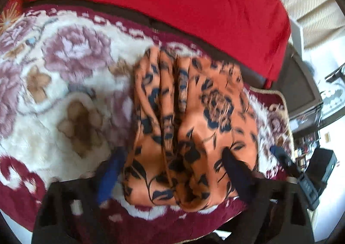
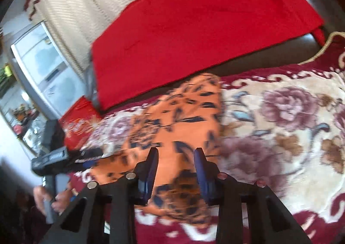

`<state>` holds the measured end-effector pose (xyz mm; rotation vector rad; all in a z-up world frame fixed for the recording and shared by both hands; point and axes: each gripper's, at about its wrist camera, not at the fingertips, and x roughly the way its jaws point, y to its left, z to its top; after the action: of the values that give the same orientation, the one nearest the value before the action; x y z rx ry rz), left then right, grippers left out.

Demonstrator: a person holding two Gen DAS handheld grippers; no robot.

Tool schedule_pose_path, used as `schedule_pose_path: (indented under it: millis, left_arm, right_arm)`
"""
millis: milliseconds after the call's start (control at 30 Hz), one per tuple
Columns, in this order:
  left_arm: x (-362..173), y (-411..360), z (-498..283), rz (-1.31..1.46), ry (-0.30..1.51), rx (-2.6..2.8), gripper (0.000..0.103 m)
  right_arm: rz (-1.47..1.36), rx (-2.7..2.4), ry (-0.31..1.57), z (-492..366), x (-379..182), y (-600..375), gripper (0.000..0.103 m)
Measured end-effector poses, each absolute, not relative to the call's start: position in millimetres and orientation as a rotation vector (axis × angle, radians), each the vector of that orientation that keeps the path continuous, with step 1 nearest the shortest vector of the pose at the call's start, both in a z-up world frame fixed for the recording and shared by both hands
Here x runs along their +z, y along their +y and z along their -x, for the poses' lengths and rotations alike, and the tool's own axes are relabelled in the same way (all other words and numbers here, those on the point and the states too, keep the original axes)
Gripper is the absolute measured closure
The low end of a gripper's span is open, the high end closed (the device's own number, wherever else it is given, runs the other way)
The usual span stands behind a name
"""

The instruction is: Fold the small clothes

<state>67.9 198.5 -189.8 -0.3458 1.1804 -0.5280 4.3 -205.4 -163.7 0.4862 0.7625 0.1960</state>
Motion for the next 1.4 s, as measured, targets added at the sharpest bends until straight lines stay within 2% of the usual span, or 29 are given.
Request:
schedule_pose_path:
  millis: [33, 67, 167, 200, 233, 267, 367, 400, 433, 467, 600, 800, 867, 933, 1067, 1133, 1167, 1233, 1300, 1333, 1400]
  left_arm:
    - [-194.9, 196.0, -67.7, 0.334, 1.203, -0.523, 0.040]
    - [-199.5, 193.8, -67.3, 0.327, 1.219, -0.522, 0.043]
    - [-205.6, 190.2, -67.8, 0.315, 1.239, -0.520, 0.041]
    - [-206.4, 188.9, -68.2, 0.315, 1.247, -0.526, 0.038]
    - [-208.1, 187.2, -68.3, 0.314, 1.258, -0.532, 0.029]
    - [-210.3, 186.6, -67.5, 0.312, 1.262, -0.534, 0.027]
    - [-210.0, 180.4, -63.4, 0.311, 1.240, -0.551, 0.029]
    - [-206.8, 177.6, -59.2, 0.309, 1.214, -0.564, 0.031]
    - [-204.3, 173.4, -55.0, 0.306, 1.196, -0.576, 0.050]
    - [-203.2, 170.2, -51.6, 0.300, 1.192, -0.590, 0.063]
    - [-201.5, 164.1, -32.8, 0.301, 1.133, -0.565, 0.072]
    - [-199.0, 146.8, -20.4, 0.224, 1.039, -0.512, 0.073]
    - [-192.4, 147.7, -16.2, 0.210, 0.991, -0.509, 0.084]
    - [-179.2, 152.2, -12.1, 0.200, 0.912, -0.506, 0.087]
    - [-147.9, 157.3, 13.1, 0.128, 0.737, -0.487, 0.087]
    - [-149.5, 154.4, 22.9, 0.068, 0.716, -0.437, 0.087]
    - [-156.9, 153.8, 22.5, 0.047, 0.741, -0.404, 0.087]
    - [-192.7, 155.8, 5.7, 0.041, 0.903, -0.336, 0.086]
    - [-220.1, 169.2, -11.9, 0.163, 1.028, -0.338, 0.084]
    - [-217.2, 173.4, -14.1, 0.191, 1.024, -0.347, 0.081]
    - [-200.2, 178.3, -15.1, 0.169, 0.975, -0.331, 0.068]
  right_arm:
    - [-0.488, 0.196, 0.776, -6.8, -167.3, -206.4, 0.067]
    - [-0.495, 0.204, 0.794, -11.0, -171.0, -206.5, 0.067]
    - [-0.466, 0.222, 0.898, -23.1, -204.5, -187.8, 0.067]
    - [-0.440, 0.219, 0.894, -23.1, -210.1, -184.0, 0.067]
    - [-0.432, 0.225, 0.869, -21.1, -212.7, -183.1, 0.067]
    - [-0.440, 0.228, 0.862, -20.3, -212.8, -184.3, 0.067]
    - [-0.474, 0.247, 0.863, -20.2, -213.3, -191.1, 0.067]
    - [-0.477, 0.251, 0.859, -20.4, -214.9, -191.9, 0.067]
    - [-0.481, 0.254, 0.852, -19.3, -215.7, -193.2, 0.066]
    - [-0.485, 0.256, 0.847, -19.2, -216.7, -194.4, 0.066]
    - [-0.491, 0.265, 0.840, -18.1, -215.1, -193.5, 0.065]
    - [-0.490, 0.280, 0.833, -17.5, -215.8, -192.2, 0.064]
    - [-0.468, 0.277, 0.830, -17.4, -215.2, -188.0, 0.064]
    - [-0.466, 0.275, 0.829, -17.2, -214.7, -186.0, 0.063]
    - [-0.475, 0.288, 0.806, -14.4, -210.9, -182.4, 0.061]
    - [-0.443, 0.300, 0.803, -13.6, -209.2, -175.1, 0.061]
    - [-0.433, 0.304, 0.803, -13.7, -209.6, -172.2, 0.061]
    - [-0.394, 0.302, 0.809, -13.9, -210.7, -165.4, 0.061]
    - [-0.344, 0.305, 0.812, -12.8, -208.9, -158.0, 0.061]
    - [-0.335, 0.309, 0.815, -12.7, -207.7, -156.2, 0.061]
    - [-0.324, 0.298, 0.826, -13.7, -204.1, -156.0, 0.061]
